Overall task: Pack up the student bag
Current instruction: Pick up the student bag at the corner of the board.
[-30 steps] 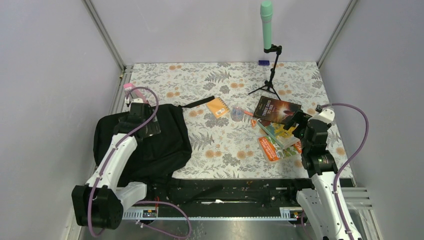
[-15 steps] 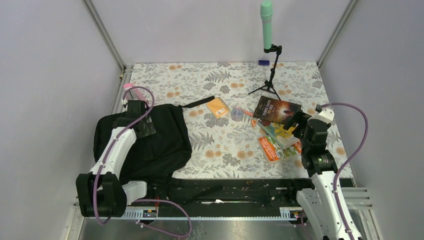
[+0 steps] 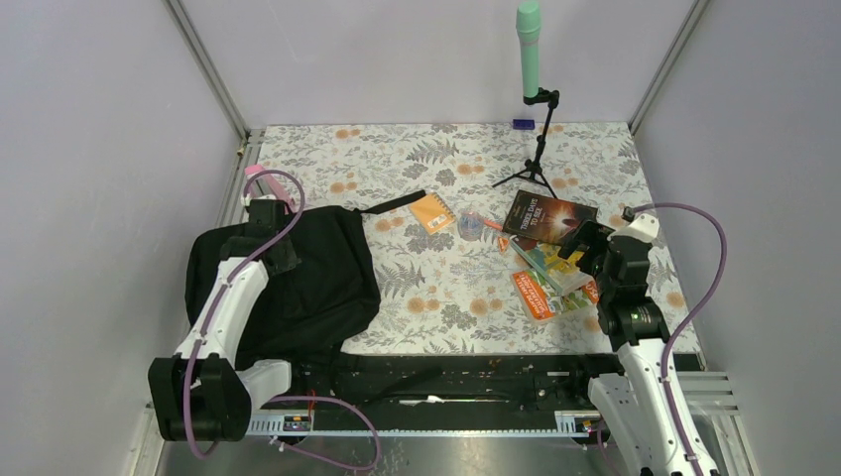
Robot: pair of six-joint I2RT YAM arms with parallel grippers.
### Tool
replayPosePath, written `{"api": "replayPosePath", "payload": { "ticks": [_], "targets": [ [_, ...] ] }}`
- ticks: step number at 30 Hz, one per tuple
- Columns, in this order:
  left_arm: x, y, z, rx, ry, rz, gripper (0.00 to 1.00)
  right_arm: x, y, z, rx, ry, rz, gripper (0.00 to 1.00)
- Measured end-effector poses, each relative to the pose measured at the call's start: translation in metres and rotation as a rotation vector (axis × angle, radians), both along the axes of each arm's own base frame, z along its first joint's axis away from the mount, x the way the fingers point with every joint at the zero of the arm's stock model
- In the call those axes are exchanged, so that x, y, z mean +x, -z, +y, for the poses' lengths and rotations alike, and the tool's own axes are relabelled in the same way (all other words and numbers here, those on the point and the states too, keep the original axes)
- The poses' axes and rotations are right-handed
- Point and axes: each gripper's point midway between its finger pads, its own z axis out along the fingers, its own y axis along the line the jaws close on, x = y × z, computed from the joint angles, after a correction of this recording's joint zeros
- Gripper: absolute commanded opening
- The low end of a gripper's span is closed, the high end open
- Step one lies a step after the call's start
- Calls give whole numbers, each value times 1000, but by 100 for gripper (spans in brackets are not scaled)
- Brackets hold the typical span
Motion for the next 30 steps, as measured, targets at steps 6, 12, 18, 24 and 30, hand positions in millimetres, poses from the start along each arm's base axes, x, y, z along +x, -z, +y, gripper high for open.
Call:
{"api": "replayPosePath", "payload": {
  "ticks": [6,12,18,24,30],
  "targets": [
    [-1,-11,-4,-11,37,-44,0,0,2,4,3,-27,9,98],
    [-8,-59,-25,-96,125,-263,0,0,2,9,3,-58,11,98],
    [-12,-121,-53,-169,275,-469,0,1,5,24,17,-148,30,98],
    [-14,-160,-88,-254,447,-612,0,1,-10,52,101,-280,13,98],
    [-6,-199,-121,-396,550,-708,0,-1,-15,88,264,-421,27,98]
  ]
}}
